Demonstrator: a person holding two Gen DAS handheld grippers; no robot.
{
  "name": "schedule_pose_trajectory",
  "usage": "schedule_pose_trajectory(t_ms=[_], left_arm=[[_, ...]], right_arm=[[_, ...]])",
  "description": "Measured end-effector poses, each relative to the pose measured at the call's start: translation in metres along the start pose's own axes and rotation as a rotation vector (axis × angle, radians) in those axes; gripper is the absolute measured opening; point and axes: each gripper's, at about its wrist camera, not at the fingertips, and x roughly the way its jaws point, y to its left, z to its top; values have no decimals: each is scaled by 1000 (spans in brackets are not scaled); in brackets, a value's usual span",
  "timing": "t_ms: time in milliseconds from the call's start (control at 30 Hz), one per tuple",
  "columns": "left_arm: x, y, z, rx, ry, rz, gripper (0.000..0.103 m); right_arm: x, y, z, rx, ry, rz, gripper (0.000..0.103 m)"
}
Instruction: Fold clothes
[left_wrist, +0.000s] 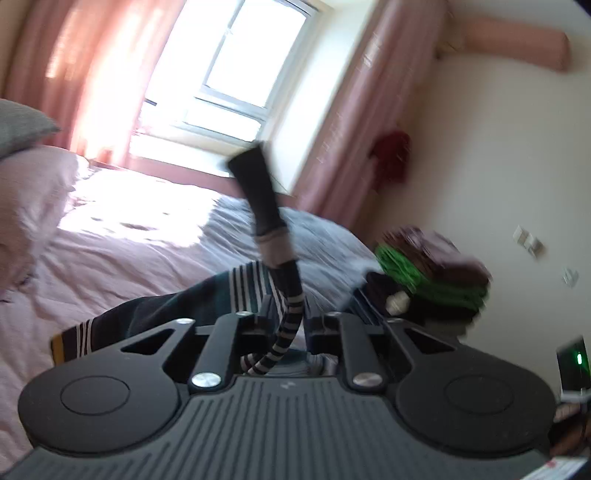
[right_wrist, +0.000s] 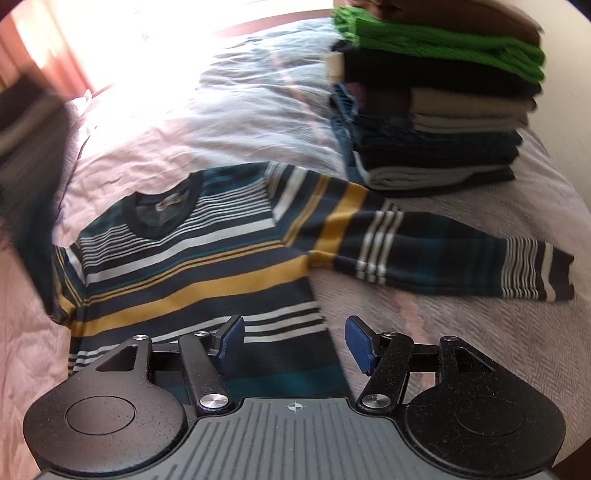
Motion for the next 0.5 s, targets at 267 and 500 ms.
schedule_pose_trajectory(t_ms=[267,500], left_arm=[[53,44,-120,11,461,318,37],[56,87,-134,263,591,511,48]], right_arm=[[40,-62,-8,129,54,91,58],[79,-70,-7,245,31,164,57]])
